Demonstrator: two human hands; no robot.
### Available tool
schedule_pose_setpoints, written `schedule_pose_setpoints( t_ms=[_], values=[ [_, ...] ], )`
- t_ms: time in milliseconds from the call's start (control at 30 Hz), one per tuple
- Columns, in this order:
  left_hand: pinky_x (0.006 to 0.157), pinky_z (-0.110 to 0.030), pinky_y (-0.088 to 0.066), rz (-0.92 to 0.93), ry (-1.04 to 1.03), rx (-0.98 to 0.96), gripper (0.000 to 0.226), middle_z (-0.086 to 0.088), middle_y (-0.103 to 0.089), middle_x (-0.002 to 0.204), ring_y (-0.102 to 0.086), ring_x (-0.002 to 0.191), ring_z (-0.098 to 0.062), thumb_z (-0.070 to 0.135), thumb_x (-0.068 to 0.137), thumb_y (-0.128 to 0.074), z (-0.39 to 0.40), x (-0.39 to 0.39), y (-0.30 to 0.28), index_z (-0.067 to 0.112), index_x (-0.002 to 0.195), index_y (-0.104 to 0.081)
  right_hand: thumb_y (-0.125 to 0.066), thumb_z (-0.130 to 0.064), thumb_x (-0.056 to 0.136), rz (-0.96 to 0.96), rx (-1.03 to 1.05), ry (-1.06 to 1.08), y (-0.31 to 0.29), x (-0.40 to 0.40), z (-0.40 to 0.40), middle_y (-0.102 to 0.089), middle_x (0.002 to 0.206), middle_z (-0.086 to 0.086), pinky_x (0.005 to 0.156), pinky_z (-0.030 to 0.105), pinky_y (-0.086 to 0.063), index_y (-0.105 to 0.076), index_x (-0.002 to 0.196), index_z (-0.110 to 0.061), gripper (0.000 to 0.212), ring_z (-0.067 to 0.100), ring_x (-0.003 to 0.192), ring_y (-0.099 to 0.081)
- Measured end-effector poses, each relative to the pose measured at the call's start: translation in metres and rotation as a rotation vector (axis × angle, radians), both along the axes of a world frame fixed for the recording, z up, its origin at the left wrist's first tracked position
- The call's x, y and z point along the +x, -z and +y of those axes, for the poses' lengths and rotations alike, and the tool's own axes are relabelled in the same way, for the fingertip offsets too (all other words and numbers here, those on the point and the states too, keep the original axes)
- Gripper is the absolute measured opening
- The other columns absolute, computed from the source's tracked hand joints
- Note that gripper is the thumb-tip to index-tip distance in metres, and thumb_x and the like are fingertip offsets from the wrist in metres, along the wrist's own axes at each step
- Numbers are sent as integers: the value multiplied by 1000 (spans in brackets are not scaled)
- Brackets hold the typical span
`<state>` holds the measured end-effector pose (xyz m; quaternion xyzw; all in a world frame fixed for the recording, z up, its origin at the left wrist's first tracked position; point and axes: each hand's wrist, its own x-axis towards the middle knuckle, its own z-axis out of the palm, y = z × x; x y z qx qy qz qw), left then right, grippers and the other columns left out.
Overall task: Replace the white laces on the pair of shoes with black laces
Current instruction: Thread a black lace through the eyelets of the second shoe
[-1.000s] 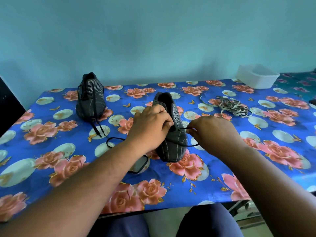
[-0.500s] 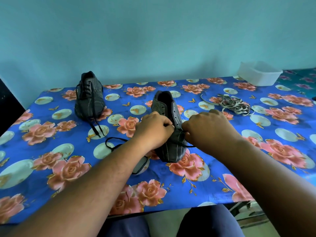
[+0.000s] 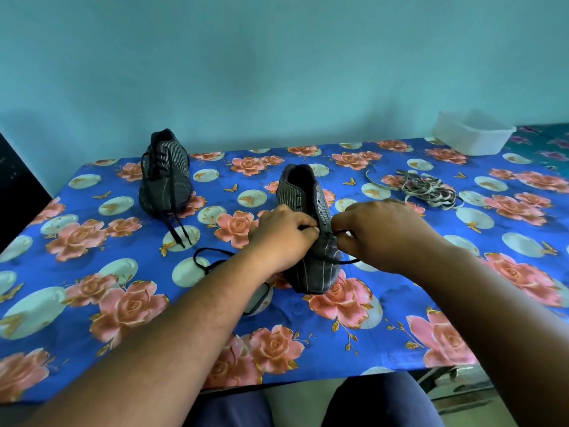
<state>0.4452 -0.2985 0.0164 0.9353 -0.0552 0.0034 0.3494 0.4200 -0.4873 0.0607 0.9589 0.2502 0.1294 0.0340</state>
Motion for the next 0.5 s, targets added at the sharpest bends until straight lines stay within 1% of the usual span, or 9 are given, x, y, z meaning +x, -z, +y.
schedule_pose_setpoints(
  t_ms=[167,333,433,500],
  values=[
    [103,-50,-42,-8,1,30,45,-2,-55,115,-50,121,-30,59,74,-43,0,1,2,47,105,-74,-44,-42,98,34,27,-3,-3,-3,2,-64,100,-6,72,29,-26,-62,104,-35,21,22,90,-61],
    [104,-49,-43,3,-4,-1,45,-1,-55,115,-51,121,-30,59,73,-46,0,2,3,47,106,-74,-42,-41,99,52,-13,28,-2,0,5,-64,100,-6,75,32,-29,-61,104,-35,21,22,89,-61],
    [103,-49,-44,8,-2,-5,45,-1,-56,115,-51,121,-30,59,71,-47,0,3,1,47,103,-75,-41,-42,101,12,-19,55,-1,0,9,-64,100,-6,74,31,-27,-60,105,-37,20,20,80,-52],
    [103,-49,-44,23,6,6,44,-1,-55,116,-50,121,-30,59,71,-46,0,2,0,46,102,-75,-43,-43,101,24,-20,90,0,0,11,-64,99,-6,69,30,-25,-60,105,-37,19,20,78,-47]
  ],
)
